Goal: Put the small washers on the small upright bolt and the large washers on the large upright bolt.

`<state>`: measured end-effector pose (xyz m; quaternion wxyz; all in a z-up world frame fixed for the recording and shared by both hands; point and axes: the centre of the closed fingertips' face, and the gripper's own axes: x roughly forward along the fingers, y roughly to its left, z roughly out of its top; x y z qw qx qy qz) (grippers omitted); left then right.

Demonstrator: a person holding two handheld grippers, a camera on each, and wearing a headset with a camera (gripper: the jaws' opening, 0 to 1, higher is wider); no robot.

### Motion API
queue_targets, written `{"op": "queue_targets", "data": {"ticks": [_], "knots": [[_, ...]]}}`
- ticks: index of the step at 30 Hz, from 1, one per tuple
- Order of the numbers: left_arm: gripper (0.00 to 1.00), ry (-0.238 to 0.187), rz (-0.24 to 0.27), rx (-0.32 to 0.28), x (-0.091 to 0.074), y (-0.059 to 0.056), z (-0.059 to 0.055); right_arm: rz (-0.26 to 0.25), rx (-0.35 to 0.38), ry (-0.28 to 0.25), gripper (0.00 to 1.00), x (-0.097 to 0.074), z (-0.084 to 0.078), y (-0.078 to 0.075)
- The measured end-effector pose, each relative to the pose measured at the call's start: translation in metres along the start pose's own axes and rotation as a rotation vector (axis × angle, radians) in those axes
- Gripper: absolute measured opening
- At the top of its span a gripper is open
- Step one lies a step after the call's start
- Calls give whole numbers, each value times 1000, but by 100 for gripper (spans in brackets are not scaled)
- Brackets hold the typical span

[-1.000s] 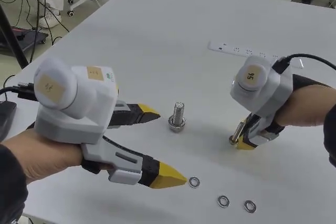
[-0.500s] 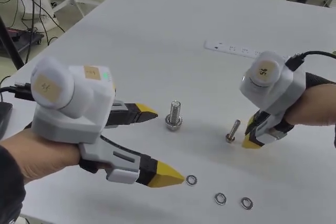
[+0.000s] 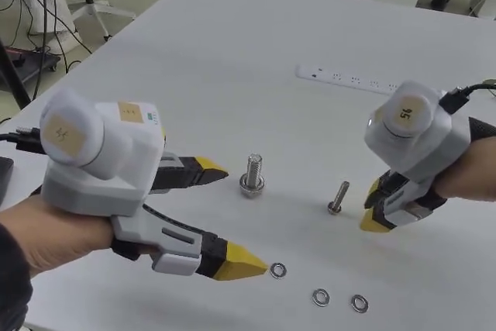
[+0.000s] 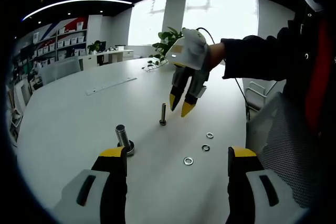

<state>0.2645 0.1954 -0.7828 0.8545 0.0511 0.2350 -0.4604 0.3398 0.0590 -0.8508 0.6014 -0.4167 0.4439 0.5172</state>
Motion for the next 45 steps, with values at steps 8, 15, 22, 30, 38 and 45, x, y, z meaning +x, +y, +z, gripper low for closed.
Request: {"op": "queue_targets", "data": {"ticks": [8, 15, 22, 30, 38, 45], "knots": [[78, 2, 0, 4, -1, -1, 1, 7, -10, -19, 23, -7, -1, 17], [78, -1, 3, 11, -3, -1, 3, 12, -16, -22, 25, -10, -4, 32], [78, -3, 8, 16, -5, -1, 5, 26, -26, -19, 25, -9, -9, 47], [78, -10, 19, 22, -7, 0, 8, 43, -25, -17, 26, -8, -15, 63], [78, -12, 30, 22, -10, 0, 7, 61, -33, -14, 26, -3, -16, 77], [78, -18, 41, 16, -14, 0, 4, 84, -48, 0, 25, 6, -18, 88]]}}
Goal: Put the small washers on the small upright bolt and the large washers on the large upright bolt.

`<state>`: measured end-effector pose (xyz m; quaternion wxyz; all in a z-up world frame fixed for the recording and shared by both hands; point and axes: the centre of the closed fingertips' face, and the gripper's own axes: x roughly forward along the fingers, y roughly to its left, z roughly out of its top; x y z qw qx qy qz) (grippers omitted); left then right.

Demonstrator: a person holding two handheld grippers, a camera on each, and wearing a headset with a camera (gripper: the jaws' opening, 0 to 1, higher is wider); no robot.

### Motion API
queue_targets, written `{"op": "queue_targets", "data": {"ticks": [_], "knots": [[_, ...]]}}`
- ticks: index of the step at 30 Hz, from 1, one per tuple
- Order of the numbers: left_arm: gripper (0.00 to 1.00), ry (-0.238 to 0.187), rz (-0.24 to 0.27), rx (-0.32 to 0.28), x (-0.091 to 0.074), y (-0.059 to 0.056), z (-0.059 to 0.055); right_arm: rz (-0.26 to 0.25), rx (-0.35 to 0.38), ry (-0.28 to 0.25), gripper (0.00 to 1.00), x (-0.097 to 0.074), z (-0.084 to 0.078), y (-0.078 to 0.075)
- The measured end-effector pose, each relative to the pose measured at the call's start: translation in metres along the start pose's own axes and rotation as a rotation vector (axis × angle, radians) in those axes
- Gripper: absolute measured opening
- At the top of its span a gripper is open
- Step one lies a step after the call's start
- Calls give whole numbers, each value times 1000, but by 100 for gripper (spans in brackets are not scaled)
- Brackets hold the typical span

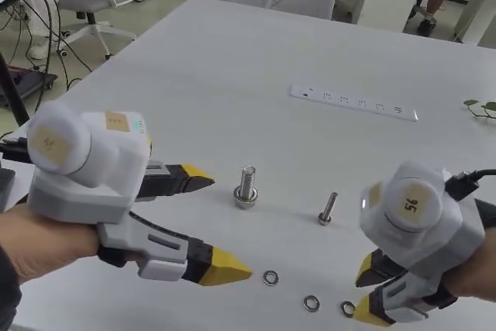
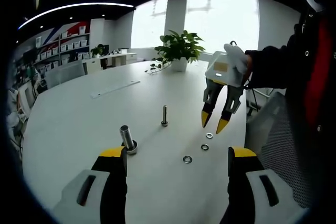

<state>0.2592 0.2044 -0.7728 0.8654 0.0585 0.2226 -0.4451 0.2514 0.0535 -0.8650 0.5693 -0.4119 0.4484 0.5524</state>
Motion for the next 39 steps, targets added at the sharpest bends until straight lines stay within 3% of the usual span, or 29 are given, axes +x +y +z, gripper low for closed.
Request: {"op": "queue_targets", "data": {"ticks": [18, 39], "knots": [[78, -14, 18, -11, -4, -1, -2, -8, -56, 44, 20, 13, -4, 3], [78, -15, 15, -10, -5, -2, 0, -30, -82, 43, 15, 12, -1, 3]]}}
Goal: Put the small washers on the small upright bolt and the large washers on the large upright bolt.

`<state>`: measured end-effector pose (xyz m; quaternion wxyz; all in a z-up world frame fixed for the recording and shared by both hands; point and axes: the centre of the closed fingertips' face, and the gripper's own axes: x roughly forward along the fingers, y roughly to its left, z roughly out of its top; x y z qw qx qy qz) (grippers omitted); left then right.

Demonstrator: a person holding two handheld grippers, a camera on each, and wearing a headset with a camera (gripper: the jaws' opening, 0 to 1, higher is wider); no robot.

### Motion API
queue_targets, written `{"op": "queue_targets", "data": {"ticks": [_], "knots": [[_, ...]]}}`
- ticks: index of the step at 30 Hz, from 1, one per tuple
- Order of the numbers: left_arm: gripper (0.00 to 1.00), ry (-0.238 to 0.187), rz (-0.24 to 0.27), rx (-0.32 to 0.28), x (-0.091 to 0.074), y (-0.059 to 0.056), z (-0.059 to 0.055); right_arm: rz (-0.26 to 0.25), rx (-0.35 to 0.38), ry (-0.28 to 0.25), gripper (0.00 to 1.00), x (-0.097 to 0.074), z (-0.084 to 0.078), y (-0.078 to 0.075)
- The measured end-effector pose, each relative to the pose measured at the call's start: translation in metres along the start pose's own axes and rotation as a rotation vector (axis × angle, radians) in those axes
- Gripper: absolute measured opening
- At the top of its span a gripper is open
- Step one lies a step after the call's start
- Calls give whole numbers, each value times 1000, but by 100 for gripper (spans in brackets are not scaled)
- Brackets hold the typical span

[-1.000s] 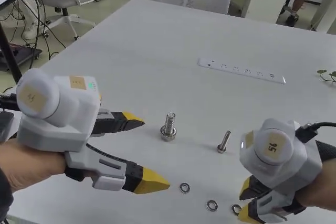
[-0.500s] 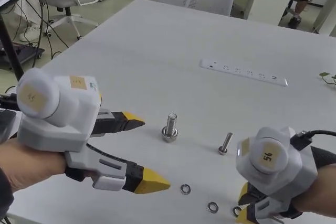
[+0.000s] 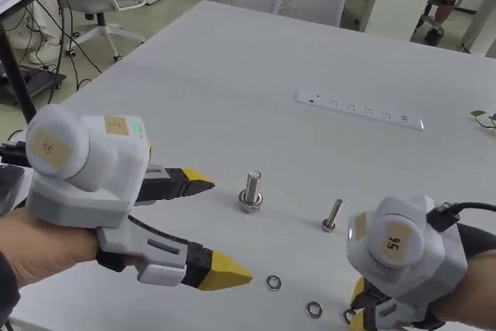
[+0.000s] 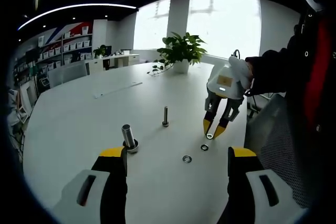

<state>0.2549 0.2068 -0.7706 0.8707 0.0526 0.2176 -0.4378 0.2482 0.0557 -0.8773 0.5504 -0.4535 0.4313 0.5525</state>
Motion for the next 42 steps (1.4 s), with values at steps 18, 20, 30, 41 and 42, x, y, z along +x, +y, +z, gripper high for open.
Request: {"op": "queue_targets", "data": {"ticks": [18, 20, 30, 41, 42], "knots": [[78, -1, 5, -2, 0, 1, 0, 17, 10, 7, 14, 1, 0, -5], [78, -2, 4, -3, 0, 1, -1, 18, 11, 3, 14, 1, 0, -6], [78, 1, 1, -2, 1, 0, -1, 10, 16, 7, 13, 0, -1, -8], [78, 4, -6, -1, 3, -1, -2, -3, 26, 6, 13, -12, -3, -20], [78, 3, -7, -1, 3, -1, -2, -4, 27, 7, 13, -13, -4, -21]]}}
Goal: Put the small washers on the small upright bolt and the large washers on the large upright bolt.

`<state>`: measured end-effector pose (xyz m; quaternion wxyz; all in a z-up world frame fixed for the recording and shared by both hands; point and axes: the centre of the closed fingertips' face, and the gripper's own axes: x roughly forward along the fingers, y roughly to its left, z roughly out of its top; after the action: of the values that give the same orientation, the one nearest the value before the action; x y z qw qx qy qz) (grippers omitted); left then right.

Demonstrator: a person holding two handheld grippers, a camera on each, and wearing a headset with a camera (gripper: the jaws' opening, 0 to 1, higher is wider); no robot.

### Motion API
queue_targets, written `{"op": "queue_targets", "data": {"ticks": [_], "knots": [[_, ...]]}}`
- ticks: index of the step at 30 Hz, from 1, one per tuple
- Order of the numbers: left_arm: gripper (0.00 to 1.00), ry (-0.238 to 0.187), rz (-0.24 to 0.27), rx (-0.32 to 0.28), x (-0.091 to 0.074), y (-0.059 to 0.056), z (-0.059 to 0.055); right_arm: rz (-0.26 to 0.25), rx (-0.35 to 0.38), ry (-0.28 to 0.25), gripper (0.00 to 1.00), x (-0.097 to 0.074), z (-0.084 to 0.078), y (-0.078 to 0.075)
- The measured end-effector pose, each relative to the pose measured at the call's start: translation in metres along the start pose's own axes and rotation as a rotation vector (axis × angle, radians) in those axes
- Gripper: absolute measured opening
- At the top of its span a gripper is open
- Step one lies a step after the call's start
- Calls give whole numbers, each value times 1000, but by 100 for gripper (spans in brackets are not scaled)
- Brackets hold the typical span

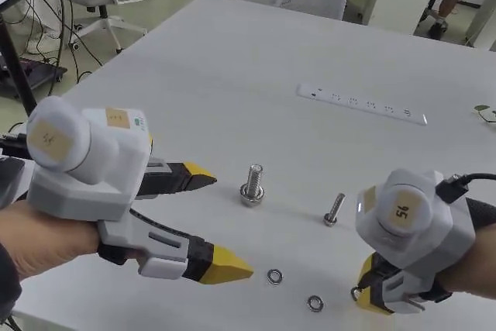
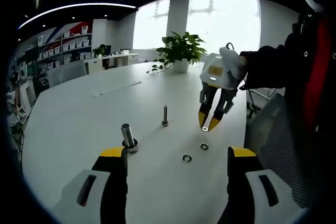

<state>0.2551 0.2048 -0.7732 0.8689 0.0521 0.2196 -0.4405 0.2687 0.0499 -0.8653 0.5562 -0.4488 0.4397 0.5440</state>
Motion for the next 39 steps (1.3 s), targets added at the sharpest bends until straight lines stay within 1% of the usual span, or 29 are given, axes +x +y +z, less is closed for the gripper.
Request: {"op": "queue_targets", "data": {"ticks": [5, 9, 16, 27, 35, 39], "knots": [[78, -2, 1, -1, 0, 1, 0, -16, 2, -2, 13, -9, 1, -9], [78, -2, 1, -2, 0, 2, 0, -19, 13, -19, 13, -19, 5, -13], [78, -1, -4, -4, 1, 3, -1, -49, 16, -28, 13, -36, 8, -26], [78, 0, -2, -7, 1, 4, -1, -94, -11, -35, 13, -58, 18, -44], [78, 2, 0, -9, 0, 5, -1, -106, -37, -28, 13, -69, 25, -53], [78, 3, 1, -10, 0, 6, -1, -119, -53, -29, 13, -77, 32, -64]]}}
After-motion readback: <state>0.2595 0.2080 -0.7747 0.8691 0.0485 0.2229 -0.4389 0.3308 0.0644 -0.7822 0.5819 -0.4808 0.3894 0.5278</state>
